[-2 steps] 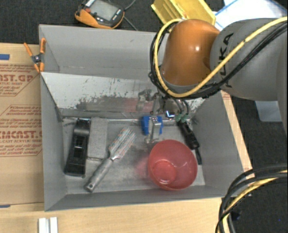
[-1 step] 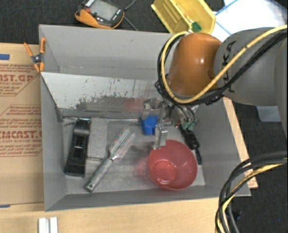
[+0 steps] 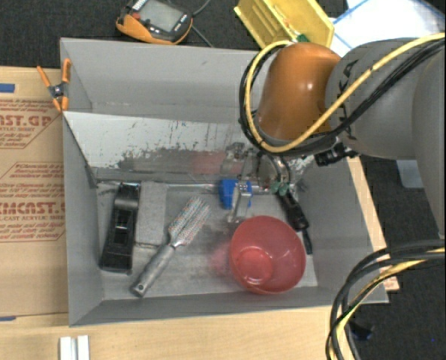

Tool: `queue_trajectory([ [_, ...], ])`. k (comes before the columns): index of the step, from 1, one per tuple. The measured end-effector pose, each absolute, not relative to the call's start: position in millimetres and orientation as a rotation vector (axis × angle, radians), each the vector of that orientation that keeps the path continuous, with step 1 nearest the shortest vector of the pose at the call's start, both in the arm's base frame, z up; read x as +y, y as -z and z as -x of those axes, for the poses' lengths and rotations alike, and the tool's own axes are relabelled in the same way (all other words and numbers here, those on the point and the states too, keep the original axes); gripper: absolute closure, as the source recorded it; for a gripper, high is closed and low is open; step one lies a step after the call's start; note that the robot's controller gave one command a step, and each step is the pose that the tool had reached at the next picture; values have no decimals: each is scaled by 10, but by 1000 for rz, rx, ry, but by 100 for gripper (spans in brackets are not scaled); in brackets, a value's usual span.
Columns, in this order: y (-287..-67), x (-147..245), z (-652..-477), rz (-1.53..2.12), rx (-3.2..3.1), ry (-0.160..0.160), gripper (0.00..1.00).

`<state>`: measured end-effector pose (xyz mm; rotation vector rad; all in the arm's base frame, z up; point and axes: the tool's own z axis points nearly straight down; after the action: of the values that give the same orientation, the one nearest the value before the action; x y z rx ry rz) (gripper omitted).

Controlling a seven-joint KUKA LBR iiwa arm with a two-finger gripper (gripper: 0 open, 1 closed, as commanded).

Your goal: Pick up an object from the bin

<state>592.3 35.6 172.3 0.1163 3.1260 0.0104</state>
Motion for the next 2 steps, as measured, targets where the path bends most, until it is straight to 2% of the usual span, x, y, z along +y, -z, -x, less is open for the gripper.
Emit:
queue_trajectory([
  [1,-1747,160,-5734,128,3130,-4,0],
  [2,-1709,175,-5750,101,3128,-7,0],
])
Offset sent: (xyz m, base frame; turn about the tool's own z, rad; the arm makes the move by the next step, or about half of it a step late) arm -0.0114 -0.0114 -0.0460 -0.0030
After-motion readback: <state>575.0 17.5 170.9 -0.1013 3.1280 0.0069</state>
